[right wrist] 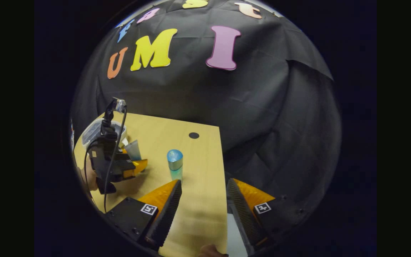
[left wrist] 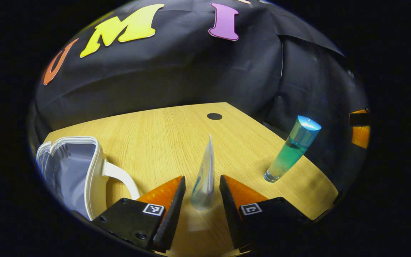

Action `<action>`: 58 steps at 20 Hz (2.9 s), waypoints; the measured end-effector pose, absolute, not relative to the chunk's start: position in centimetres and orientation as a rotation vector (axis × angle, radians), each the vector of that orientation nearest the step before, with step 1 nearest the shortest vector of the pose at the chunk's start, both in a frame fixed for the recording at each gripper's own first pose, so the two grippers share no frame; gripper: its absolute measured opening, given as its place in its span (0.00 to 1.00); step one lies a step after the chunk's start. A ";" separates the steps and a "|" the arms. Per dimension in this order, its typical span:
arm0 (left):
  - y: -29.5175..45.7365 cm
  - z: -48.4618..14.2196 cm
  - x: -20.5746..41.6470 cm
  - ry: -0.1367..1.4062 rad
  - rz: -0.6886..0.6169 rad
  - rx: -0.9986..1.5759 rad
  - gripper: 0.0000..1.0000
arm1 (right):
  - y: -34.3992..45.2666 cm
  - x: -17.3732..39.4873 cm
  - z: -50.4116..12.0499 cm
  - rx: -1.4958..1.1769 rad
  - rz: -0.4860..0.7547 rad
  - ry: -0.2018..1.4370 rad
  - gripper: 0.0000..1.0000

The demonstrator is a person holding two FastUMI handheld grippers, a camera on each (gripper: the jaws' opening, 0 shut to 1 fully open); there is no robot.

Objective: First open the suitcase, pack the skin care products into it, and then close the suitcase.

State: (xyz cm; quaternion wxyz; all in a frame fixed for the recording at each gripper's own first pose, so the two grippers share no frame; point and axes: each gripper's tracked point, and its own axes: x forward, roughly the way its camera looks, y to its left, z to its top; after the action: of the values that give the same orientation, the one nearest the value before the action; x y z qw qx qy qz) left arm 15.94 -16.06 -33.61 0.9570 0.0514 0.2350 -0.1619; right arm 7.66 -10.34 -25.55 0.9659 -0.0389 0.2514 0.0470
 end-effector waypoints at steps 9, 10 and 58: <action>-17.9 -30.0 11.2 0.545 -0.371 -0.028 0.36 | -7.3 10.9 -25.1 -0.007 0.118 0.476 0.80; -17.7 -28.9 10.4 0.538 -0.377 -0.002 0.36 | -6.9 11.5 -25.2 0.003 0.118 0.477 0.80; 12.8 -33.7 9.4 0.890 -0.022 0.087 0.32 | 9.4 5.7 -18.6 0.052 -0.018 0.526 0.37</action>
State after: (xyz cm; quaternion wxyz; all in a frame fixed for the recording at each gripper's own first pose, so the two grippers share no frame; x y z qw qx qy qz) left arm 9.40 12.79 -33.73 0.9017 0.0418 0.4301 -0.0105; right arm 5.68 9.38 -18.64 0.9653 0.0258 0.2598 -0.0090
